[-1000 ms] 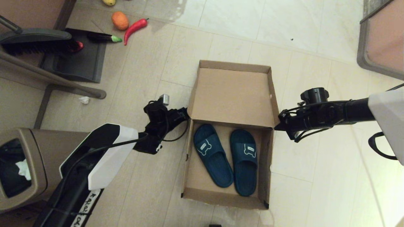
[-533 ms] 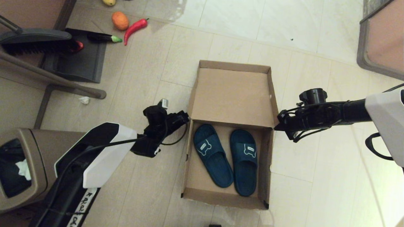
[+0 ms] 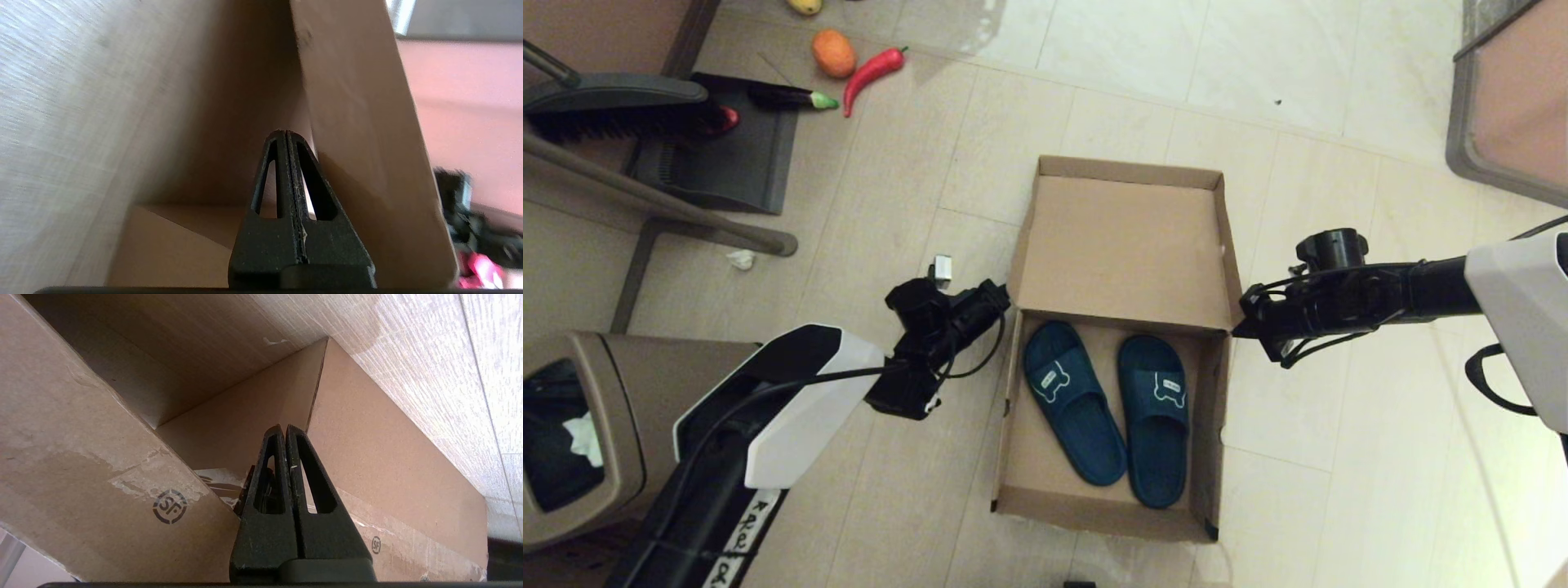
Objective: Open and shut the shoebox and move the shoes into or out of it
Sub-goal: Close the shoe box
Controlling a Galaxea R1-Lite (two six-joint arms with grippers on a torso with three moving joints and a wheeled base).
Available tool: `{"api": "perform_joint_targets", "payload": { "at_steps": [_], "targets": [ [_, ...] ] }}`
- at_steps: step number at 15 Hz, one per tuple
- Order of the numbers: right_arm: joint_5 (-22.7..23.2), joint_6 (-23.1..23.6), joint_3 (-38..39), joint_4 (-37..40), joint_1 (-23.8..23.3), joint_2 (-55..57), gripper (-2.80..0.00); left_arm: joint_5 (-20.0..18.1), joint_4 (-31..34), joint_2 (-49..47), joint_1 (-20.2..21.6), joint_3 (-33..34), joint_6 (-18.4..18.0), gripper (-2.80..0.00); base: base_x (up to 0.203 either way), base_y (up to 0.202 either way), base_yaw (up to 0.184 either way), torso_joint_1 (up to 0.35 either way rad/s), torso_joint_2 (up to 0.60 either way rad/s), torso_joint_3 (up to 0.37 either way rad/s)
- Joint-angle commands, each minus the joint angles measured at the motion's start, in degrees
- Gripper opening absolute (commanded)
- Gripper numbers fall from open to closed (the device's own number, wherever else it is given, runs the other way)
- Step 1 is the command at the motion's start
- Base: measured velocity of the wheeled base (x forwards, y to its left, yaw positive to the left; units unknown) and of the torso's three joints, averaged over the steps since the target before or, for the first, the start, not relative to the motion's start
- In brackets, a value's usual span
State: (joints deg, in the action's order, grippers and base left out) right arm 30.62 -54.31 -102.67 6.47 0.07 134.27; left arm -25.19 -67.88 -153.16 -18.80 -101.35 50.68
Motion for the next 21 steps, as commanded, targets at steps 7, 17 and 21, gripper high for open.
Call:
{"api": "perform_joint_targets", "payload": {
  "at_steps": [7,17,21],
  "targets": [
    [0.0,-0.4,0.1,0.5,0.0,-0.1,-2.80,-1.5,-5.1,1.0,-0.6,12.4,2.1,-2.80,0.000,0.000,0.000,0.000,0.00,0.000],
    [-2.8,-0.2,3.0,1.9,-4.0,-2.8,-2.80,-2.8,-12.4,3.9,-1.9,21.5,1.8,-2.80,0.000,0.000,0.000,0.000,0.00,0.000],
    [-2.3,-0.7,-5.6,0.2,-5.3,1.5,-2.80,-2.8,-12.1,5.1,-1.9,23.7,0.8,-2.80,0.000,0.000,0.000,0.000,0.00,0.000]
  ]
}}
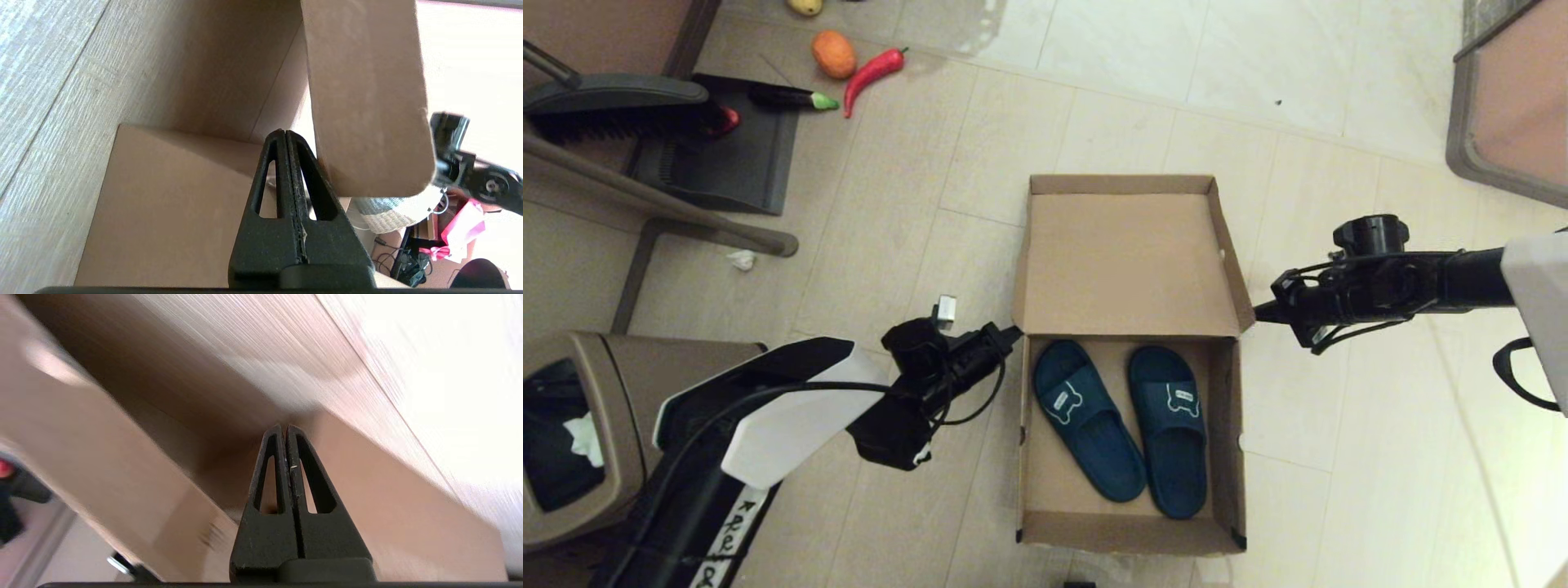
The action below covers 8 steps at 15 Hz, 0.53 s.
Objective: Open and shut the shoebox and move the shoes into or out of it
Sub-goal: Close the shoe box
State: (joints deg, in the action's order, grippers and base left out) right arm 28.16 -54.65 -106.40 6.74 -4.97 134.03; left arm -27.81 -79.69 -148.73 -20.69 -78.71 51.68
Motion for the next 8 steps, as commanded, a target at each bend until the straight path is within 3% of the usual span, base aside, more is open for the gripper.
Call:
{"api": "perform_joint_targets", "payload": {
  "at_steps": [1,5,8],
  "targets": [
    [0.3,-0.3,-4.8,-0.2,-0.3,3.6,-2.80,-0.4,-0.2,0.7,0.0,1.7,-1.8,-2.80,0.000,0.000,0.000,0.000,0.00,0.000],
    [5.6,-0.9,-6.4,-12.0,-0.4,7.1,-2.80,-1.6,1.9,0.0,-0.6,1.6,-2.8,-2.80,0.000,0.000,0.000,0.000,0.00,0.000],
    [5.7,-2.5,-6.4,-17.4,-0.4,8.4,-2.80,-2.9,3.0,-0.2,-1.3,1.3,-3.3,-2.80,0.000,0.000,0.000,0.000,0.00,0.000]
  ]
}}
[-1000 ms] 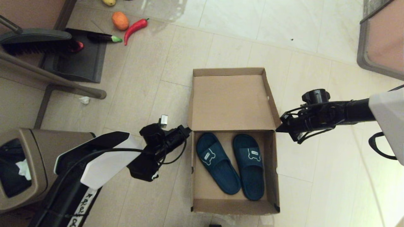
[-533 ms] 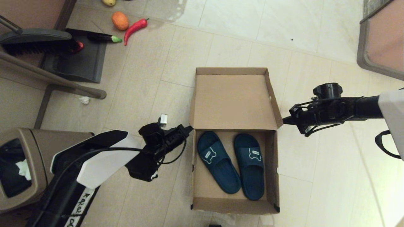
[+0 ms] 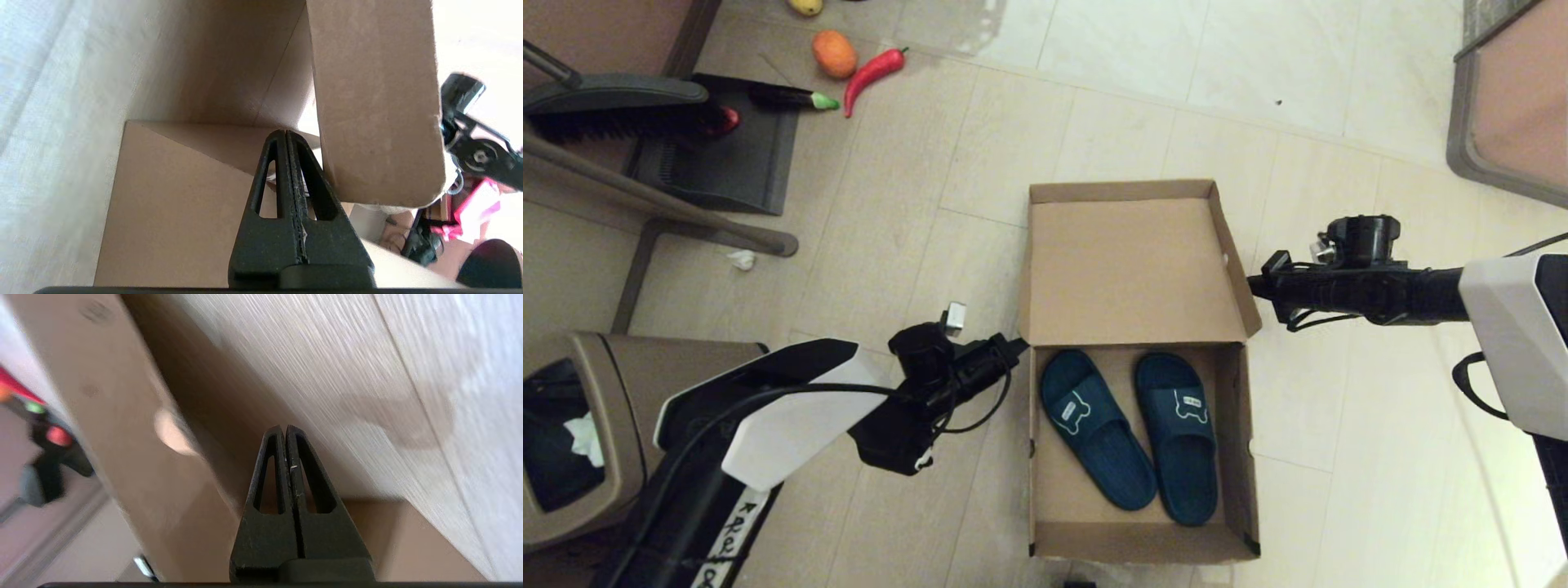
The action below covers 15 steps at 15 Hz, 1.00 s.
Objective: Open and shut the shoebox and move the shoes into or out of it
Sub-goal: Close the shoe box
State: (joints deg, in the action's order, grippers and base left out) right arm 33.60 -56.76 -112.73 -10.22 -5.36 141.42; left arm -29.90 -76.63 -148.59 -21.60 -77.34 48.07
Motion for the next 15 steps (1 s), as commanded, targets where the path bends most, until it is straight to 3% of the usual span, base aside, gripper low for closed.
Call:
{"api": "perform_joint_targets", "payload": {
  "at_steps": [1,7,15],
  "targets": [
    [0.2,-2.4,0.0,-1.7,0.0,1.1,-2.80,-1.3,0.0,-0.3,-0.5,-0.1,0.3,-2.80,0.000,0.000,0.000,0.000,0.00,0.000],
    [9.1,-13.9,0.0,-7.9,-0.1,1.3,-2.80,-2.0,1.5,-0.6,-0.9,-1.9,0.2,-2.80,0.000,0.000,0.000,0.000,0.00,0.000],
    [24.3,-16.8,0.0,-8.4,-1.3,-1.0,-2.80,-4.0,1.6,-0.4,-1.3,-2.1,-0.8,-2.80,0.000,0.000,0.000,0.000,0.00,0.000]
  ]
}}
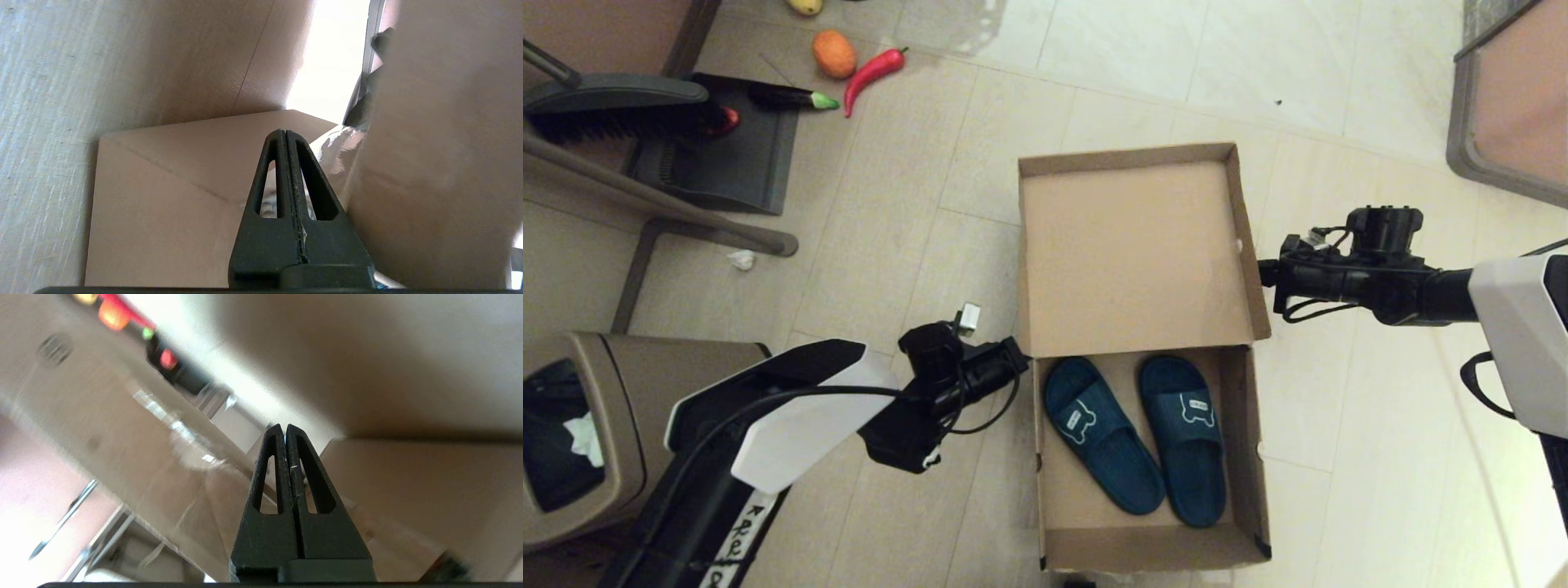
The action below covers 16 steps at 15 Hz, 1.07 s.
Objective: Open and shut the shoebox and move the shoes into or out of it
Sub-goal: Close the shoe box
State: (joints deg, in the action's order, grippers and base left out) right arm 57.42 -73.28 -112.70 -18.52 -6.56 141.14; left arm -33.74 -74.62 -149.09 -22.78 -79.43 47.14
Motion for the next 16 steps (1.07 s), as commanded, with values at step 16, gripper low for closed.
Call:
{"api": "perform_joint_targets", "payload": {
  "at_steps": [16],
  "targets": [
    [12.3,-3.3,0.1,-1.7,-3.7,-5.4,-2.80,-0.2,3.2,7.1,-0.2,-0.2,-0.7,-2.80,0.000,0.000,0.000,0.000,0.00,0.000]
  ]
}}
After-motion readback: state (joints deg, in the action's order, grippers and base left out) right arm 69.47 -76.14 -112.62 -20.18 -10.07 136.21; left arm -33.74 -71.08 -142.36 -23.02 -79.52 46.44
